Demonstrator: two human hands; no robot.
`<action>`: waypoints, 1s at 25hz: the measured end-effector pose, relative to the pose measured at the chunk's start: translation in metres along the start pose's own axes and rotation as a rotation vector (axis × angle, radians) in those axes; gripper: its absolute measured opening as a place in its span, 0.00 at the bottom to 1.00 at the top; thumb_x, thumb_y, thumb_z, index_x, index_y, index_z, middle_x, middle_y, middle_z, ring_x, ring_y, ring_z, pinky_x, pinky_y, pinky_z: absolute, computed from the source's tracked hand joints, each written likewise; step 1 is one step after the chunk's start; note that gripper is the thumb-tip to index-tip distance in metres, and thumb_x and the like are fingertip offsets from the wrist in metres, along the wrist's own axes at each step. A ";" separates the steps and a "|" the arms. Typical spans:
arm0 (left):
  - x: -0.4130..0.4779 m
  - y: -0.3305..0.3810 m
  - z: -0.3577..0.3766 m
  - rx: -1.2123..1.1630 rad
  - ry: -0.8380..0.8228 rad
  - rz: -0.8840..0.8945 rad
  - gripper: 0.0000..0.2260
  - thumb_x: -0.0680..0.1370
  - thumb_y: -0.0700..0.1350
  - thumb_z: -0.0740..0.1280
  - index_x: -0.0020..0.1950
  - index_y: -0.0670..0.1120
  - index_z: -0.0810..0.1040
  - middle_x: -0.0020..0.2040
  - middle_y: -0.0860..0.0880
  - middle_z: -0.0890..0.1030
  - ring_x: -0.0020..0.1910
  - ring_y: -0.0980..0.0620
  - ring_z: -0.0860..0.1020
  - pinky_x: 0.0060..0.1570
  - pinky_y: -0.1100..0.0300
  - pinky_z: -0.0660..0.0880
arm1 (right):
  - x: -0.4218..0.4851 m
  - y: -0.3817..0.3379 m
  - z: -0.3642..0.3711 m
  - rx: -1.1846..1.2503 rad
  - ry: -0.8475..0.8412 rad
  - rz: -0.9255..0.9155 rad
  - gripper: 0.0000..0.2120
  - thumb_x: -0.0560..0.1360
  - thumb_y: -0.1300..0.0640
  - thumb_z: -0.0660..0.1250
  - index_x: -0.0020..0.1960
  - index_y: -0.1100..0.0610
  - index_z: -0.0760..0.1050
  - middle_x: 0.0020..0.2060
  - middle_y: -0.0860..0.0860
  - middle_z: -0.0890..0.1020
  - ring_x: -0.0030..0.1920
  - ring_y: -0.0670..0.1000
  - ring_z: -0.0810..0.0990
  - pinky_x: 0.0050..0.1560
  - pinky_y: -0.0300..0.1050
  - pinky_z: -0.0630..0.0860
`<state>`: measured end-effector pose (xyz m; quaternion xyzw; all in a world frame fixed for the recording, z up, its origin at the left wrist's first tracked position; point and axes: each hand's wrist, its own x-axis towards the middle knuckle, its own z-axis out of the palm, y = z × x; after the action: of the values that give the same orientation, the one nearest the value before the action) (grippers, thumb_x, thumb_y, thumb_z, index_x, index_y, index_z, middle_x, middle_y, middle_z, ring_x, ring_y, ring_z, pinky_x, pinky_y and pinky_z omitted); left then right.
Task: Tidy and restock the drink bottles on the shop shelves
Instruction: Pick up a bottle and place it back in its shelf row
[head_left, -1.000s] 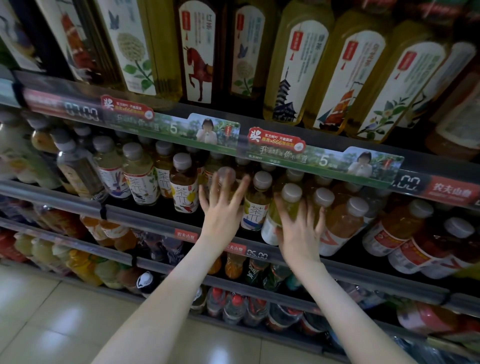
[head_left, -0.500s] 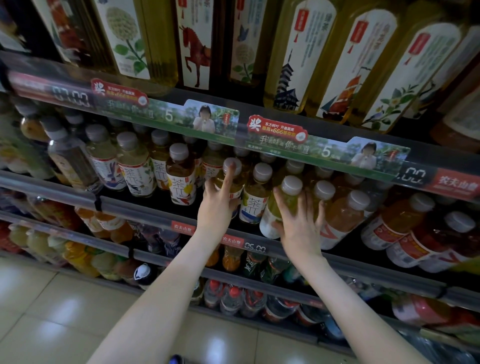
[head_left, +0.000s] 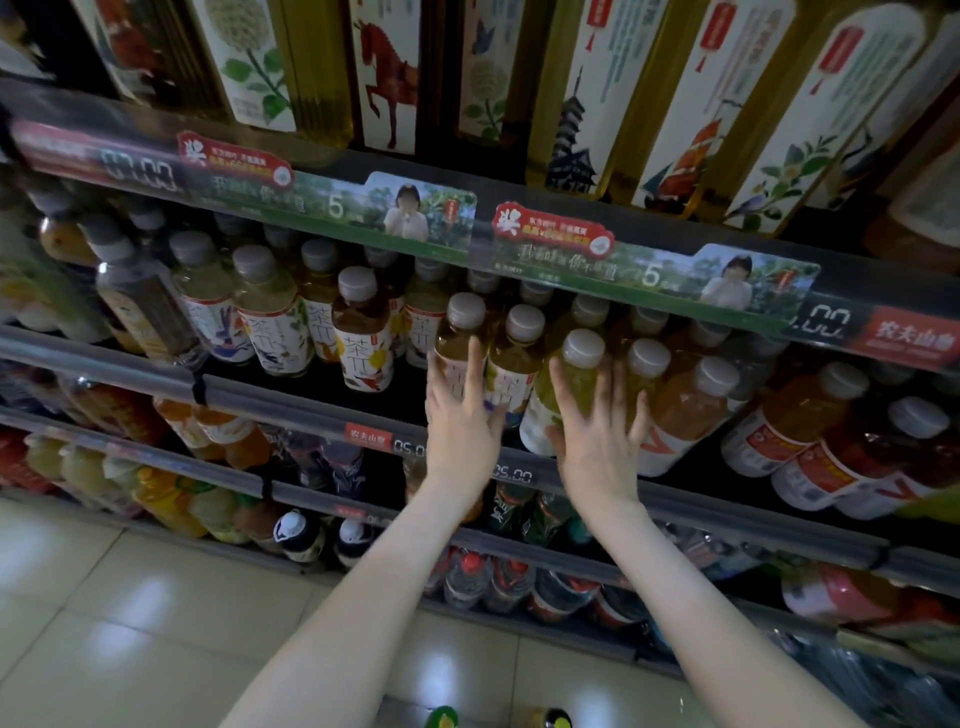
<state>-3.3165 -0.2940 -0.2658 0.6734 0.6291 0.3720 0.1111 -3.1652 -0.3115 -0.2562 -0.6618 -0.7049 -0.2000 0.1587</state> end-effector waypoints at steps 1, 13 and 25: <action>-0.021 0.001 0.009 0.016 -0.009 0.016 0.38 0.77 0.47 0.67 0.78 0.53 0.45 0.74 0.31 0.53 0.71 0.30 0.58 0.64 0.39 0.65 | -0.012 0.001 0.001 0.013 -0.002 0.000 0.47 0.71 0.55 0.73 0.78 0.46 0.44 0.73 0.64 0.61 0.75 0.61 0.52 0.70 0.62 0.46; -0.320 -0.113 0.165 0.124 -0.727 -0.193 0.25 0.76 0.42 0.55 0.74 0.44 0.63 0.74 0.43 0.63 0.71 0.42 0.65 0.70 0.52 0.61 | -0.350 0.066 0.176 0.245 -1.014 0.220 0.28 0.79 0.60 0.61 0.76 0.54 0.56 0.67 0.56 0.71 0.64 0.56 0.72 0.61 0.47 0.70; -0.504 -0.286 0.387 0.051 -1.034 -0.448 0.29 0.77 0.39 0.60 0.77 0.47 0.55 0.74 0.47 0.59 0.71 0.47 0.61 0.69 0.56 0.61 | -0.566 0.068 0.484 0.321 -0.989 0.480 0.18 0.78 0.61 0.62 0.67 0.60 0.68 0.64 0.64 0.66 0.58 0.67 0.73 0.57 0.54 0.73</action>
<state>-3.2526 -0.5867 -0.8943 0.6208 0.6291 -0.0546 0.4647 -3.0363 -0.5626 -0.9487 -0.7858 -0.5468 0.2847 -0.0502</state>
